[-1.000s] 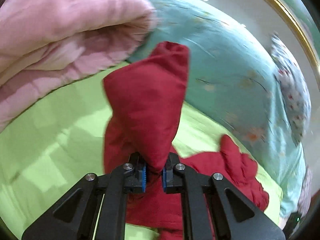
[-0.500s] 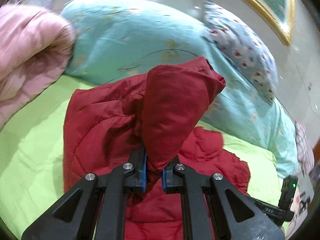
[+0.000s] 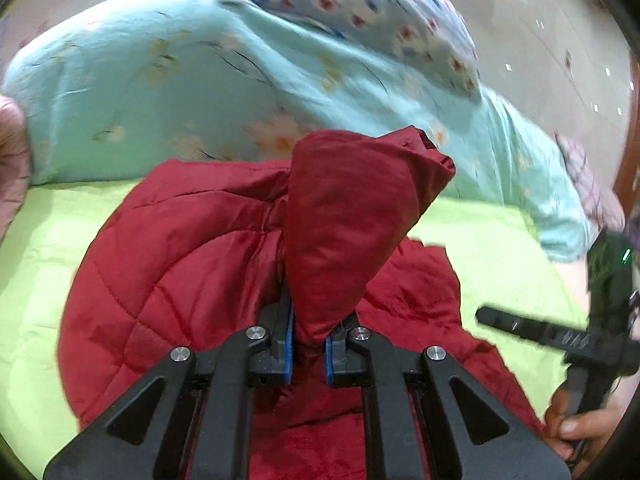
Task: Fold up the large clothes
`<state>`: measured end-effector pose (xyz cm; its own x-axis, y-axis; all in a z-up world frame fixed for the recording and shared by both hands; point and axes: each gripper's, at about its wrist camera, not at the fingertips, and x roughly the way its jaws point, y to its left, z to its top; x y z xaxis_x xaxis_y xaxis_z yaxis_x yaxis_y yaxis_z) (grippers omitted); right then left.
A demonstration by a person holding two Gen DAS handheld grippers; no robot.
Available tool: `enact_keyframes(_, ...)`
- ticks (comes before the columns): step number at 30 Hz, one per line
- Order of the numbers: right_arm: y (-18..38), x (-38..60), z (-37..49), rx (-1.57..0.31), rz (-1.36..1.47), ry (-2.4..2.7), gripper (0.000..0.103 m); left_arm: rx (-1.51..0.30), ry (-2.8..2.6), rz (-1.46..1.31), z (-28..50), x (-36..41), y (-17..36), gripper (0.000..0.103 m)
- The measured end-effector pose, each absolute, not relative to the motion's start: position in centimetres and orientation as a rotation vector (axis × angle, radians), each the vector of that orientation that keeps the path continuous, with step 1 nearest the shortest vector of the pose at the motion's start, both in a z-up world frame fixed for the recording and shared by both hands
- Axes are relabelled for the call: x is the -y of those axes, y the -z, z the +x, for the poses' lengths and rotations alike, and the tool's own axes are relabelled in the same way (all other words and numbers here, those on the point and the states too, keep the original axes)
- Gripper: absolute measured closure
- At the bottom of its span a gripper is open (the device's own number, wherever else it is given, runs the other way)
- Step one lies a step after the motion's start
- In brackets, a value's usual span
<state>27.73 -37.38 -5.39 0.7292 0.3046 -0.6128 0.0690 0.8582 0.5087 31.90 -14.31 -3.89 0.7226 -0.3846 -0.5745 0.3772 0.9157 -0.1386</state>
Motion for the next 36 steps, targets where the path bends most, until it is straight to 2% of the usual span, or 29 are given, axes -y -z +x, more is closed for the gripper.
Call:
enact_keyframes(7,6.0,40.7,27.4,-0.731,0.644,-0.104,0.054,-0.728,0.399,0.145,32.2,20.4,9.1,0.095)
enact_keyframes(14,6.5,42.0,28.0,-0.729,0.690,-0.113,0.054,-0.743,0.390,0.212,32.2,21.7,11.2,0.095)
enact_keyframes(16,6.7,41.7,28.7,-0.739,0.719,-0.152,0.053,-0.747,0.381,0.245,32.1,22.1,11.6,0.089)
enact_keyframes(17,6.9,41.5,29.2,-0.749,0.742,-0.181,0.049,-0.755,0.383,0.258,31.9,22.3,11.9,0.087)
enact_keyframes(18,7.2,41.2,29.8,-0.764,0.760,-0.205,0.046,-0.766,0.392,0.266,31.8,22.4,12.1,0.079)
enact_keyframes(20,7.5,40.6,30.6,-0.781,0.768,-0.222,0.042,-0.788,0.443,0.257,31.5,22.5,12.4,0.050)
enact_keyframes(21,7.6,40.3,30.9,-0.787,0.769,-0.226,0.042,-0.792,0.473,0.245,31.1,22.4,12.2,0.029)
enact_keyframes(22,7.8,40.1,31.2,-0.795,0.776,-0.230,0.042,-0.783,0.492,0.240,30.7,22.3,12.1,0.023)
enact_keyframes(30,9.5,38.9,32.4,-0.846,0.806,-0.252,0.042,-0.775,0.514,0.214,28.5,19.8,10.8,0.022)
enact_keyframes(36,11.1,36.3,33.9,-0.916,0.766,-0.260,0.042,-0.744,0.439,0.057,27.4,12.2,7.9,0.022)
